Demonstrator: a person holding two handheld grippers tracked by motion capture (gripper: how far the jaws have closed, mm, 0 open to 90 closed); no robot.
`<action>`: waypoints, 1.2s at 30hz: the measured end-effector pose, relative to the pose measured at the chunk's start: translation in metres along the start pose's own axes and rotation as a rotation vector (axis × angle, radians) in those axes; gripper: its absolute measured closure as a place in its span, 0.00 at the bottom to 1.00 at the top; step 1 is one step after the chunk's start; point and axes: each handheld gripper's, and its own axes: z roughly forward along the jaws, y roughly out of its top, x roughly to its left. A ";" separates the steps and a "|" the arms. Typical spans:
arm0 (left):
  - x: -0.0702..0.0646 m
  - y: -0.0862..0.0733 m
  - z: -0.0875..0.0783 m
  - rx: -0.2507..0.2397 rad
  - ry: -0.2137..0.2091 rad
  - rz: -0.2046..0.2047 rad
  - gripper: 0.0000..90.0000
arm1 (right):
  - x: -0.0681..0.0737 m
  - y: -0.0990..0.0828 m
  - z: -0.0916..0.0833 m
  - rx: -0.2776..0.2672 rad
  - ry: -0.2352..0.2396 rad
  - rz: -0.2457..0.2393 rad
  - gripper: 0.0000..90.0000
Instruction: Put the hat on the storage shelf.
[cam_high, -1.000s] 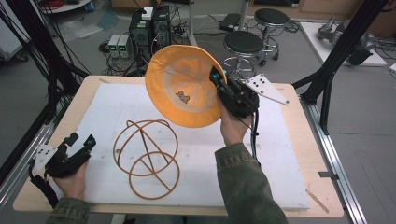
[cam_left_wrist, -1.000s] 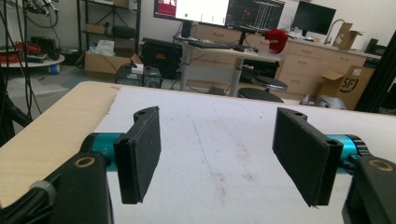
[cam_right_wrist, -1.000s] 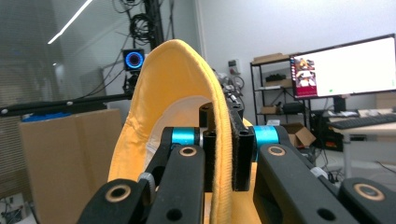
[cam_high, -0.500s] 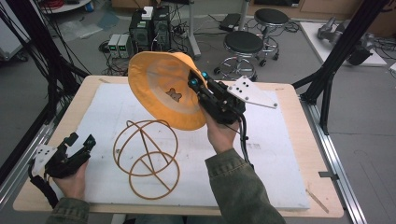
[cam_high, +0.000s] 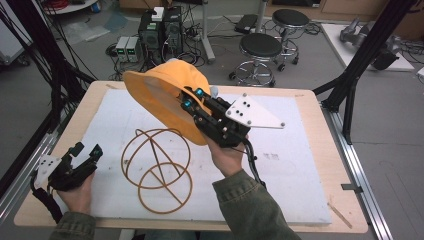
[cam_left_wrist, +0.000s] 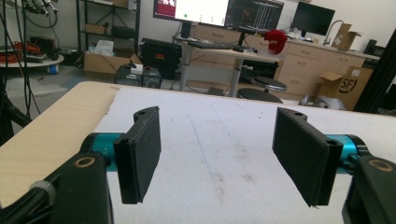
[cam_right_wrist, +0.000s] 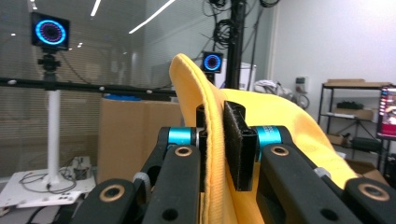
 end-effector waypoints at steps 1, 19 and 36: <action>0.000 0.000 0.000 0.000 0.000 0.000 0.36 | 0.002 0.000 0.000 0.000 0.009 0.000 0.93; 0.001 0.000 0.000 0.001 0.002 -0.013 0.37 | 0.035 -0.010 -0.003 0.025 0.137 -0.033 0.93; 0.000 -0.001 0.000 0.002 0.002 0.000 0.37 | 0.052 -0.030 -0.015 0.049 0.206 -0.050 0.91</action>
